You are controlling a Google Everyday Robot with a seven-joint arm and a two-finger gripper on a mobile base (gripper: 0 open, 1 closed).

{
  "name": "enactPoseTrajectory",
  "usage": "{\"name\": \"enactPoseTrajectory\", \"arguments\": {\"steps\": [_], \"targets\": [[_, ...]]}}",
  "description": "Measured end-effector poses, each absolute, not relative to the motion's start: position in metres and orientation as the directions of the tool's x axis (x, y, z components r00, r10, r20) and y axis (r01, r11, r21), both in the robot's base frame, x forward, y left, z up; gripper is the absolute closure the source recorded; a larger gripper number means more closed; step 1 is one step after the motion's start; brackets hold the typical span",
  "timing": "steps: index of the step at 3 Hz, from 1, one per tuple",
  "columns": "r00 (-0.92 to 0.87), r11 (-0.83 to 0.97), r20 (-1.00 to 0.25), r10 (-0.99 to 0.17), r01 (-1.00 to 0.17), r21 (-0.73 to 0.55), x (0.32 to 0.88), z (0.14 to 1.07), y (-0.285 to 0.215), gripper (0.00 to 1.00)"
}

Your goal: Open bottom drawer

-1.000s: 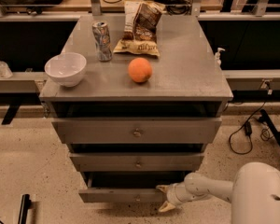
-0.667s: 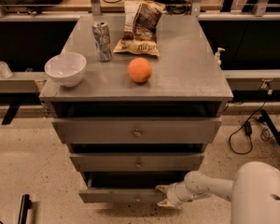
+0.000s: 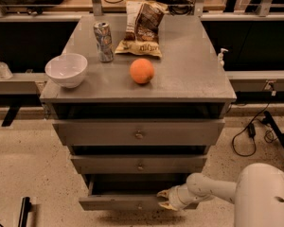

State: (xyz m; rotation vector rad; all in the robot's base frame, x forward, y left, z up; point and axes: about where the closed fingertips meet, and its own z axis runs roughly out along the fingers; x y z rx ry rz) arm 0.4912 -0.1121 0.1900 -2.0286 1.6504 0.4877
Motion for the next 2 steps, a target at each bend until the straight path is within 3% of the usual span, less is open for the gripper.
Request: {"name": "enactPoseTrajectory", "arguments": {"steps": [1,2], "targets": [[0.214,-0.168,-0.555,-0.804,-0.977,-0.135,0.4903,0.1906,-0.1117,1.0],[0.214,-0.169,-0.557,-0.802,-0.977,-0.132,0.4887,0.1894,-0.11,0.74]]}}
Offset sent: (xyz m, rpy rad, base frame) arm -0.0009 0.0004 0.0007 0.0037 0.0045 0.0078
